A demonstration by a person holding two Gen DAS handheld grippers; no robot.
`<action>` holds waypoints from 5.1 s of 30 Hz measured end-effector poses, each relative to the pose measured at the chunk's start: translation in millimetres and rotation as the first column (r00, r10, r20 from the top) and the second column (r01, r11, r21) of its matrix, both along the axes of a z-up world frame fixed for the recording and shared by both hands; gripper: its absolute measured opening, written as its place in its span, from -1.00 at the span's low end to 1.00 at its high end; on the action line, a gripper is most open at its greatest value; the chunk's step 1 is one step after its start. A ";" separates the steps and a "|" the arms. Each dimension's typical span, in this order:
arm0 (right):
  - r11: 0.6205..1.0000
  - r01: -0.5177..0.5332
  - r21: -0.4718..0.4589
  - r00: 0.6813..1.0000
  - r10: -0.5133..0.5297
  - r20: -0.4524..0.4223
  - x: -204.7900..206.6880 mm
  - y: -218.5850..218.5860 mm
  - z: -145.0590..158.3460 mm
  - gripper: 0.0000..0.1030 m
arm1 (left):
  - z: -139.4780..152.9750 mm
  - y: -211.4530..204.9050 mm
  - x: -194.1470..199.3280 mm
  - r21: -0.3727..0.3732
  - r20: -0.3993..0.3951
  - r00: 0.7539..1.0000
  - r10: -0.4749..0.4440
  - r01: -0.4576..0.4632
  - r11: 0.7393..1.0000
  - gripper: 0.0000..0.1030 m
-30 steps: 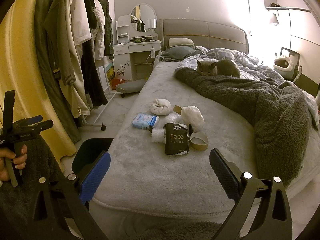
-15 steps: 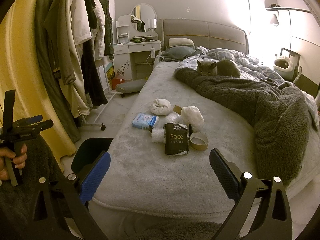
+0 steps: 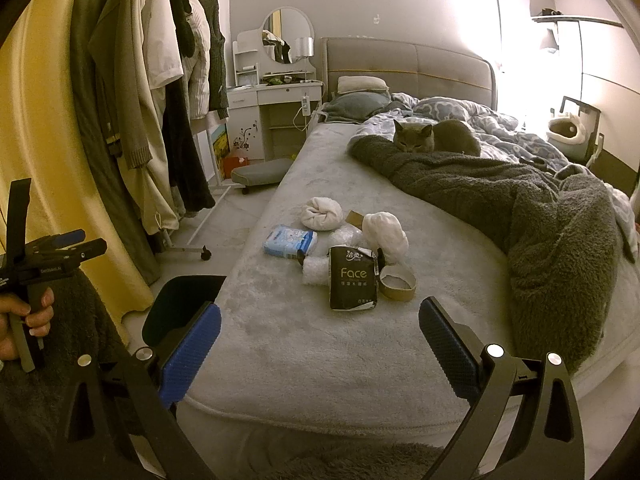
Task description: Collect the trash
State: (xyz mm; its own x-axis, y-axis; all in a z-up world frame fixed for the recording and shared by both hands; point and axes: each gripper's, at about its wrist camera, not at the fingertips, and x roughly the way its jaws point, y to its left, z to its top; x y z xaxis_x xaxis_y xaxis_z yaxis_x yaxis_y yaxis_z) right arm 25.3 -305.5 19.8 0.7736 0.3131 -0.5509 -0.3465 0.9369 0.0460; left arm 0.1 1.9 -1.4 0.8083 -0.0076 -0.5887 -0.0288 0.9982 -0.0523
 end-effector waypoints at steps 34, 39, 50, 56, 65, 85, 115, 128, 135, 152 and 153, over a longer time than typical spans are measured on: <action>1.000 0.008 -0.009 1.000 -0.008 -0.016 0.4 -1.1 -10.1 0.94 | 0.9 5.4 -2.8 -0.110 0.013 0.999 -0.046 0.047 0.993 0.93; 1.000 0.019 -0.005 1.000 -0.020 -0.018 -1.4 -7.1 -8.8 0.94 | 2.0 -0.9 -4.4 -0.112 0.022 0.998 -0.057 0.059 0.992 0.93; 0.995 -0.011 -0.098 0.998 0.004 -0.068 3.0 -1.4 -11.5 0.94 | 2.8 -9.3 8.7 -0.152 0.019 0.994 -0.106 0.107 0.983 0.87; 0.999 -0.028 -0.034 0.996 0.025 -0.083 14.9 -9.6 -13.1 0.94 | 1.1 -21.1 25.8 -0.123 0.003 0.987 -0.163 0.163 0.979 0.64; 0.998 -0.034 0.053 0.994 0.040 -0.100 44.8 -6.9 -27.0 0.94 | 1.0 -43.7 54.6 -0.072 0.007 0.958 -0.287 0.287 0.955 0.49; 0.998 -0.016 0.065 0.965 0.032 -0.260 117.0 -5.7 -80.2 0.33 | -25.8 -76.0 130.3 -0.120 -0.083 0.918 -0.388 0.377 0.918 0.30; 0.997 -0.067 0.022 0.950 0.071 -0.305 143.8 -0.3 -100.8 0.02 | -55.3 -148.6 206.1 -0.127 -0.192 0.894 -0.406 0.387 0.913 0.52; 0.999 -0.052 -0.002 0.975 0.050 -0.217 129.9 -9.1 -83.2 0.01 | -70.5 -156.3 237.6 -0.148 -0.281 0.897 -0.340 0.310 0.939 0.57; 1.000 -0.024 0.010 0.988 0.026 -0.150 123.5 -16.3 -68.8 0.01 | -80.5 -165.3 251.5 -0.134 -0.340 0.883 -0.325 0.297 0.946 0.56; 0.999 -0.029 0.043 0.992 0.034 -0.120 129.2 5.8 -53.8 0.01 | -74.4 -146.2 242.6 -0.126 -0.303 0.884 -0.355 0.332 0.935 0.20; 0.998 -0.031 0.048 0.992 0.036 -0.118 130.8 9.6 -52.4 0.01 | -72.3 -142.2 240.1 -0.128 -0.297 0.887 -0.354 0.331 0.935 0.19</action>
State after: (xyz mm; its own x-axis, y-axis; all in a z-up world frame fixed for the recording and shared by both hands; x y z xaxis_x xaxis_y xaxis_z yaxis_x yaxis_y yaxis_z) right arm 156.1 -295.9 -32.6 0.6918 0.3649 -0.6231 -0.3671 0.9208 0.1316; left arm 240.2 -140.3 -73.7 0.5241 -0.3022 -0.7963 0.2878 0.9428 -0.1683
